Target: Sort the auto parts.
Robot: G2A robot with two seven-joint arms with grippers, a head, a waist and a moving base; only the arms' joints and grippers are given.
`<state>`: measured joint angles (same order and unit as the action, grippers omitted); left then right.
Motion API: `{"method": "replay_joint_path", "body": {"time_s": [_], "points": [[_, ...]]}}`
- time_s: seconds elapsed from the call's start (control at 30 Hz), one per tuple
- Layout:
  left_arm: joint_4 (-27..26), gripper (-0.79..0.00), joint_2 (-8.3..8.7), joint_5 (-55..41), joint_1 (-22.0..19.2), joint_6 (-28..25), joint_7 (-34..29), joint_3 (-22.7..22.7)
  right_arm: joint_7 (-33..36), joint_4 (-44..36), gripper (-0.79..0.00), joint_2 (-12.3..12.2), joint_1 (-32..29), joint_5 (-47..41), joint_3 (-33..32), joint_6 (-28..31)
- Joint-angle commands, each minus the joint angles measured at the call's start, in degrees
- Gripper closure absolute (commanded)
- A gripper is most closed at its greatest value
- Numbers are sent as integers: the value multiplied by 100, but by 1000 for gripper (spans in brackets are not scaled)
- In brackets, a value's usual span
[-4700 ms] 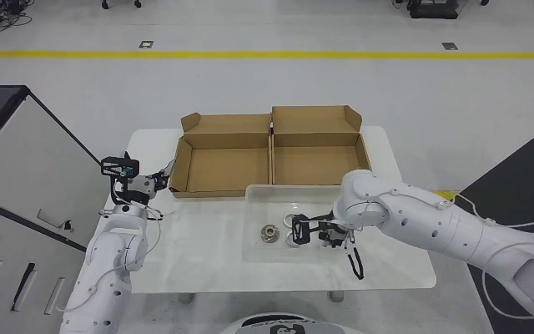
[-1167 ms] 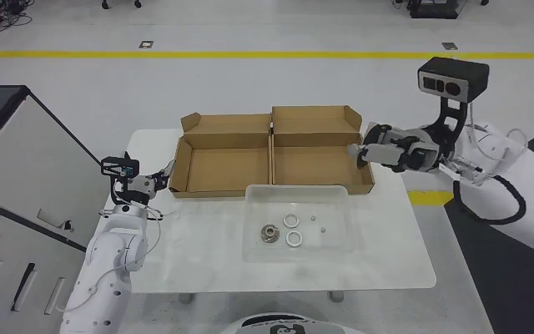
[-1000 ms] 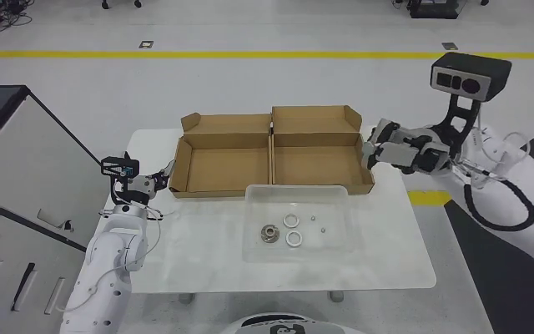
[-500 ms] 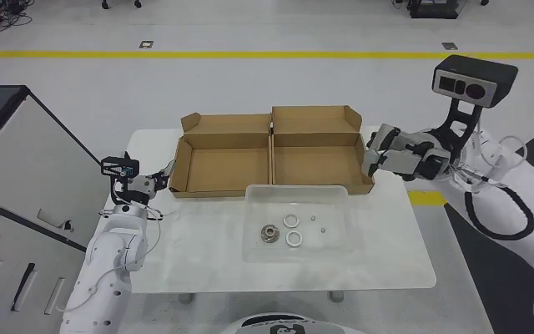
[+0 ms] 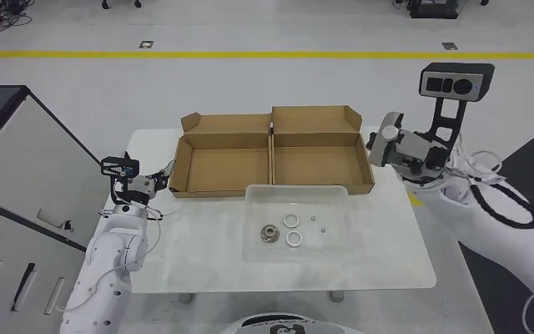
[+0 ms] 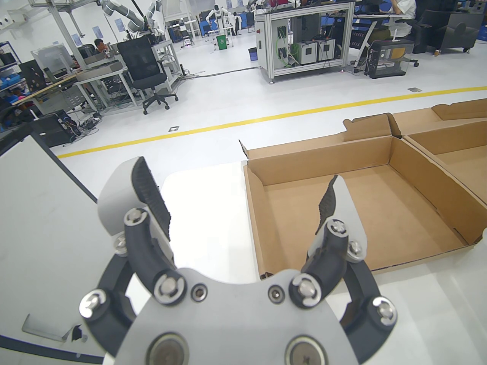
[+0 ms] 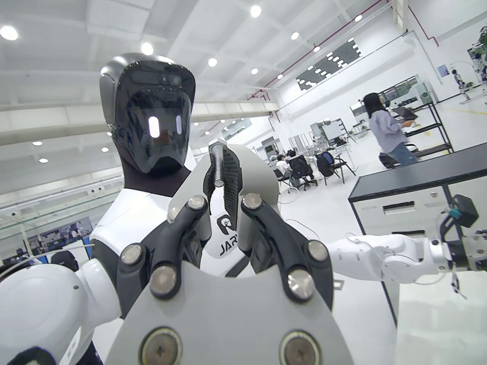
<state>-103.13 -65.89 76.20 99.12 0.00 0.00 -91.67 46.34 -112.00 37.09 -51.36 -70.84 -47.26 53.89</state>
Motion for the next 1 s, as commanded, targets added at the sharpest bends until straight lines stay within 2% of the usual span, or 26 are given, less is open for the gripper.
{"method": "replay_joint_path", "body": {"time_s": [0.0,0.3,0.47,0.97], "points": [[0,-785,0,0,0,0,0,0,112,-5,0,57,-67,-399,3,-54],[0,-785,0,0,0,0,0,0,485,49,0,315,-308,-1431,-98,-270],[0,-785,0,0,0,0,0,0,629,159,0,446,-380,-1454,-226,-356],[0,-785,0,0,0,0,0,0,260,330,0,581,-548,1222,-965,-619]]}}
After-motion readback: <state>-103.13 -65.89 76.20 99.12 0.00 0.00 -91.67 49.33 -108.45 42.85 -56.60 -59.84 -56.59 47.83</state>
